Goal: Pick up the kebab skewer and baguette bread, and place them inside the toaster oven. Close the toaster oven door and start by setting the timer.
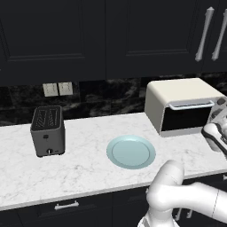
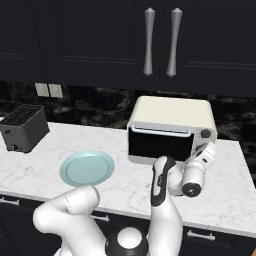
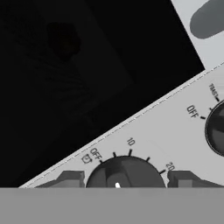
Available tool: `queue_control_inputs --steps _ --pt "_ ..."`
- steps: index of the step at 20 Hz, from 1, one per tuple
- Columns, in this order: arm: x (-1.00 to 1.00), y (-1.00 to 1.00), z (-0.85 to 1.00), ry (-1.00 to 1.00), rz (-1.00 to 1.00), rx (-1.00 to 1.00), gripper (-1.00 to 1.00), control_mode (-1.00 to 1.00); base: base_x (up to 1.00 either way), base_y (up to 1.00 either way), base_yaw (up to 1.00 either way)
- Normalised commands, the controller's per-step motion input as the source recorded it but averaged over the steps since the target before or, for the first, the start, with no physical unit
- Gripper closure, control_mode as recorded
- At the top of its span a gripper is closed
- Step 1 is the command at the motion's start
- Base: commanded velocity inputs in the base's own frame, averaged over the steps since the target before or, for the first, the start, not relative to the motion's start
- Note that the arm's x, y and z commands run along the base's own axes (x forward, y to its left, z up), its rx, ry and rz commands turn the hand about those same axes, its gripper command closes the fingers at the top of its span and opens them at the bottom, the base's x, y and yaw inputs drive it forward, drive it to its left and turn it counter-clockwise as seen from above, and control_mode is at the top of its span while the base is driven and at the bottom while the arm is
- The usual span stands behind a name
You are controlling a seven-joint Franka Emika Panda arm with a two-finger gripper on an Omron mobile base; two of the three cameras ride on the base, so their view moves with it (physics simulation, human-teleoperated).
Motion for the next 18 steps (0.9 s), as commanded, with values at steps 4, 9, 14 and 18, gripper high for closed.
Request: queue_control_inputs --steps 4,9,14,18 --pt "0.0 -0.05 -0.03 0.0 0.0 0.2 1.0 -1.0 0.0 0.0 0.0" --pt "-0.04 -0.08 -0.03 0.0 0.0 0.21 1.0 -1.0 0.0 0.0 0.0" --pt "-0.1 -0.05 -0.09 0.0 0.0 0.22 1.0 -1.0 0.0 0.0 0.0" --pt "-0.14 -0.04 -0.15 0.0 0.0 0.22 1.0 -1.0 0.0 0.0 0.0"
